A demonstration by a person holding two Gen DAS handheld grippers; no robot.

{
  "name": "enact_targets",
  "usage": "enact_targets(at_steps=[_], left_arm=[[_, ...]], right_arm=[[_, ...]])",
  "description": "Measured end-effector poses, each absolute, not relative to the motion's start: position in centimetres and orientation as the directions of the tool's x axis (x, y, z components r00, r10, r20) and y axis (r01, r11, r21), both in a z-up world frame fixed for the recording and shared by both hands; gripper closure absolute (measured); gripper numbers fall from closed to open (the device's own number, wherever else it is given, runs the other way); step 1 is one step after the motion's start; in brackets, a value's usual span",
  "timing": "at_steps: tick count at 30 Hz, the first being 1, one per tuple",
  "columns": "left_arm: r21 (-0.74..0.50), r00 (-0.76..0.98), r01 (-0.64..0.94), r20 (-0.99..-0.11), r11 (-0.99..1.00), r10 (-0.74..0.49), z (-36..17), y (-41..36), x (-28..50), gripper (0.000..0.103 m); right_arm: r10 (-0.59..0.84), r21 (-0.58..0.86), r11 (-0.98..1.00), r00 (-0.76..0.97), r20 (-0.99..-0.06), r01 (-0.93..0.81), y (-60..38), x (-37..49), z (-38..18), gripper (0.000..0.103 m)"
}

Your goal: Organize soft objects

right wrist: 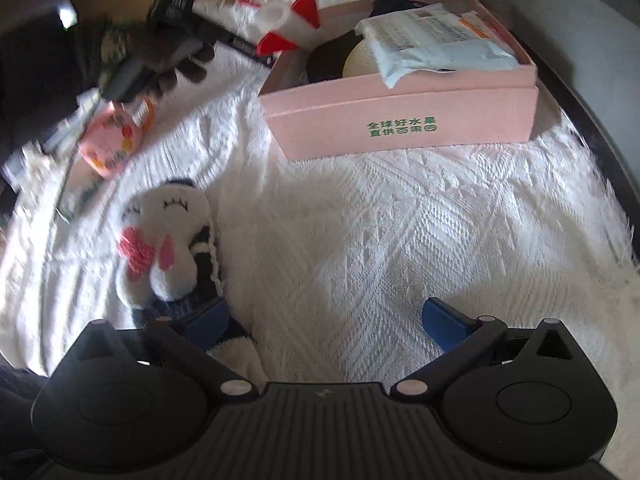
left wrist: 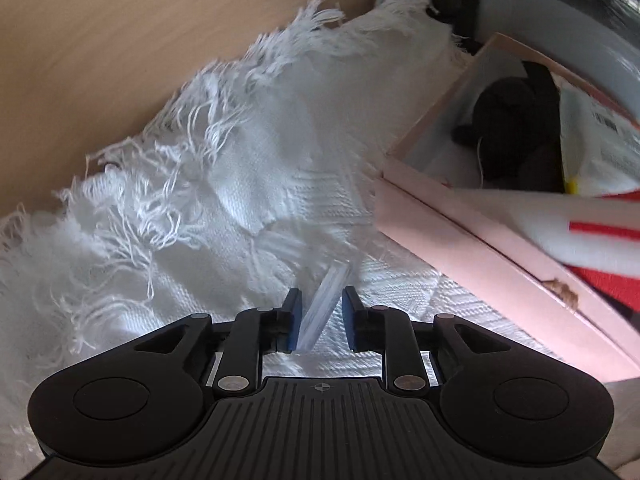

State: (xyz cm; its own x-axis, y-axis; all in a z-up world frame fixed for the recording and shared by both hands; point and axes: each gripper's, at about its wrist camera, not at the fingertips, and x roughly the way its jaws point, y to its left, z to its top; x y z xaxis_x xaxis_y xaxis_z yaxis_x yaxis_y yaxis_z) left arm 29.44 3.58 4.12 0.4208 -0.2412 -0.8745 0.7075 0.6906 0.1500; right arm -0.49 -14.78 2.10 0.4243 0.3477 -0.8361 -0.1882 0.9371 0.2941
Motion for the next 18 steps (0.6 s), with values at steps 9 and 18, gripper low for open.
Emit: enact_targets(at_steps=[9,18], left_arm=[[0.086,0.431,0.649,-0.860,0.756,-0.272,4.0,5.0,29.4,0.081],[0.083,0.507,0.615,-0.804,0.784,-0.311,4.4,7.0,25.5,0.088]], right_arm=[[0.219,0.095,0.964,0.545,-0.809,-0.247,-13.5,-0.6,4.7,0.006],[0.213,0.085,0.965,0.553,-0.806,-0.248,-14.2,-0.5,4.9,0.006]])
